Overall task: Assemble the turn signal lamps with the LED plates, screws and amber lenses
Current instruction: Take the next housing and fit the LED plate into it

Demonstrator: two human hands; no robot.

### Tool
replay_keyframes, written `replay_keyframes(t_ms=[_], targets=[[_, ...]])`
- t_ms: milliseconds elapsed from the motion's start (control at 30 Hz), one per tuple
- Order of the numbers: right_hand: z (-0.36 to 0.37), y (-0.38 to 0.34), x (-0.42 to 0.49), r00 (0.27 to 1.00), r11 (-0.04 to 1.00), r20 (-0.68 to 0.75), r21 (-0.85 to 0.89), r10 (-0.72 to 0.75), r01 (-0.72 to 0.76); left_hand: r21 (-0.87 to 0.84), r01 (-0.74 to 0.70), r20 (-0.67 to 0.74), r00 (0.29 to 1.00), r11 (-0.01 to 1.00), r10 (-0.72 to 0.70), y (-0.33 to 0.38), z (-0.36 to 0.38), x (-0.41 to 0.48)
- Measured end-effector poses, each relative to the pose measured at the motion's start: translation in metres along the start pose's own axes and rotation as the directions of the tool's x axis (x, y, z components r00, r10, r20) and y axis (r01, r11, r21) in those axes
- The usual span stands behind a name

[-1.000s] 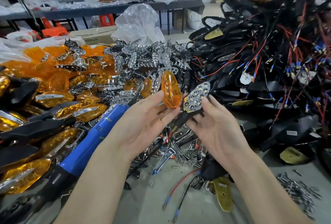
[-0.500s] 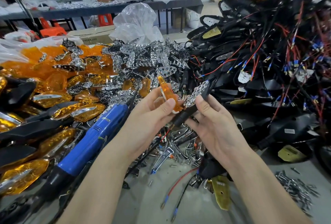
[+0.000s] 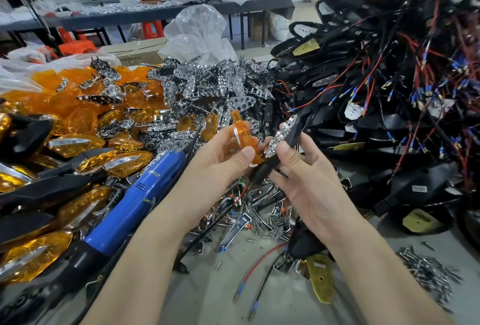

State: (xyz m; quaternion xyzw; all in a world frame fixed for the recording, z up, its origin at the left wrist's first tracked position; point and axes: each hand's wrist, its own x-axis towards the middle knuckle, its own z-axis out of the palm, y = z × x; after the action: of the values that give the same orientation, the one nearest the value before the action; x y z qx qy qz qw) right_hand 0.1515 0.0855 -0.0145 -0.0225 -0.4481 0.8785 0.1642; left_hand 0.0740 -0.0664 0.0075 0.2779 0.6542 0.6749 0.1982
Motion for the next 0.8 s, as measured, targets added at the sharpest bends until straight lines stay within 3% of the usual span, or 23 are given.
replay_keyframes(t_ms=[233, 800], targets=[[-0.0028, 0.003, 0.0001, 1.0, 0.996, -0.012, -0.089, 0.006, -0.007, 0.286, -0.049, 0.029, 0.999, 0.957, 0.043, 0.0051, 0.0013, -0.0016], [-0.0041, 0.0101, -0.0004, 0.999, 0.966, -0.029, -0.257, -0.02, 0.012, 0.504, -0.046, 0.092, 0.996, 0.863, -0.001, 0.0106, 0.0081, -0.0025]])
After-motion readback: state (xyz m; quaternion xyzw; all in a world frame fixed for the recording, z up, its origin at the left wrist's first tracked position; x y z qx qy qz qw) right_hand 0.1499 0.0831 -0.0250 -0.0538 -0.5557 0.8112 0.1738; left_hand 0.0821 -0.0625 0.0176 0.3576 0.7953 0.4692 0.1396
